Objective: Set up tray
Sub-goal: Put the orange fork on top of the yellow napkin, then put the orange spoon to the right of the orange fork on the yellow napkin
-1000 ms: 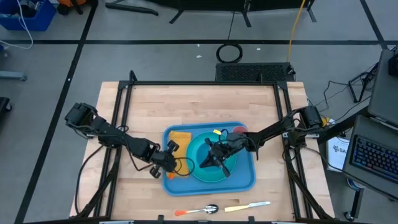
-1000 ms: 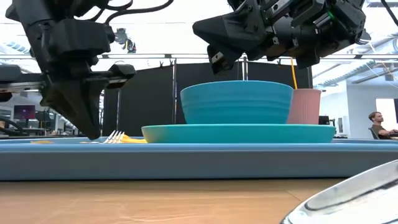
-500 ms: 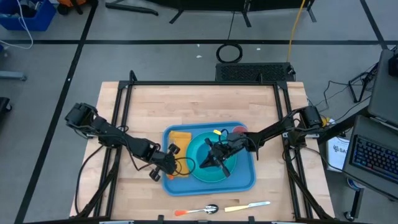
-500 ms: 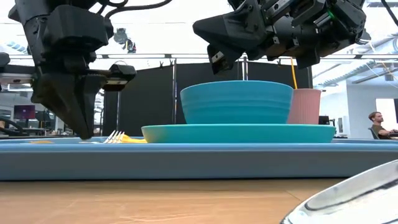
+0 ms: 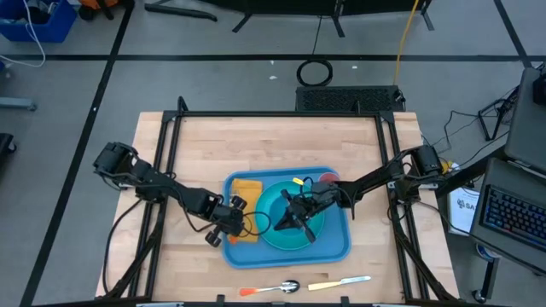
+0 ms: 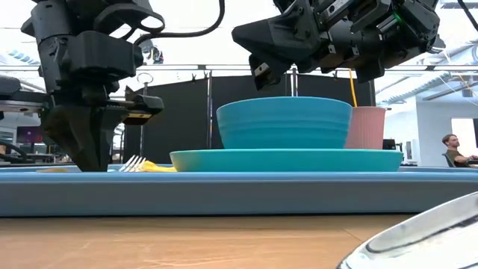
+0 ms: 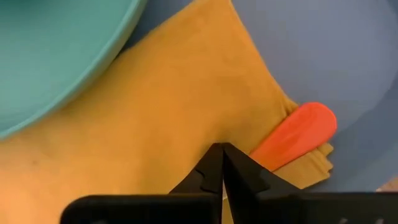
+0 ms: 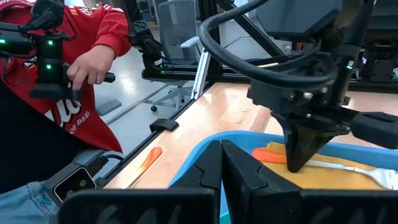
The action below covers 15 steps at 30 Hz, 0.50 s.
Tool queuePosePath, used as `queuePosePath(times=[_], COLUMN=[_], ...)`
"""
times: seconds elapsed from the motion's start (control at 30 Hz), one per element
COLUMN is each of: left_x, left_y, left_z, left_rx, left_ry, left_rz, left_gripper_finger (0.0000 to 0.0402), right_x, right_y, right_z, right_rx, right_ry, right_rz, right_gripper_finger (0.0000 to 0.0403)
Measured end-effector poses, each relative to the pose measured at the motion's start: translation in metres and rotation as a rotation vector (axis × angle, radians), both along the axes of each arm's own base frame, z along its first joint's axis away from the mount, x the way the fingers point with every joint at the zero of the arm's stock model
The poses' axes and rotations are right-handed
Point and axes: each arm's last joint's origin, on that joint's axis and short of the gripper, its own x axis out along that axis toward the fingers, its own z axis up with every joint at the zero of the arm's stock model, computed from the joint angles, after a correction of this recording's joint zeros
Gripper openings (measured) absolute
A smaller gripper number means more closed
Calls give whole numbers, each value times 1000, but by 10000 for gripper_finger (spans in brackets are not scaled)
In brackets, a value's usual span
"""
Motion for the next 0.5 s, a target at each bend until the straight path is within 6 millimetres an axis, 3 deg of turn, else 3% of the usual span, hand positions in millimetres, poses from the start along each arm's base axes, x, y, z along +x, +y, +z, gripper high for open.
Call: queuePosePath(times=[0.17, 0.5], left_x=[0, -1], left_y=[0, 3], left_z=[0, 14], left_rx=[8, 53], left_ry=[4, -83], left_rz=[3, 65], left_gripper_finger=[6, 48], right_x=[0, 0], right_y=[0, 0], right_z=[0, 2], right_rx=[0, -6], right_ry=[0, -28], right_rz=[0, 1], right_gripper_finger=[0, 0])
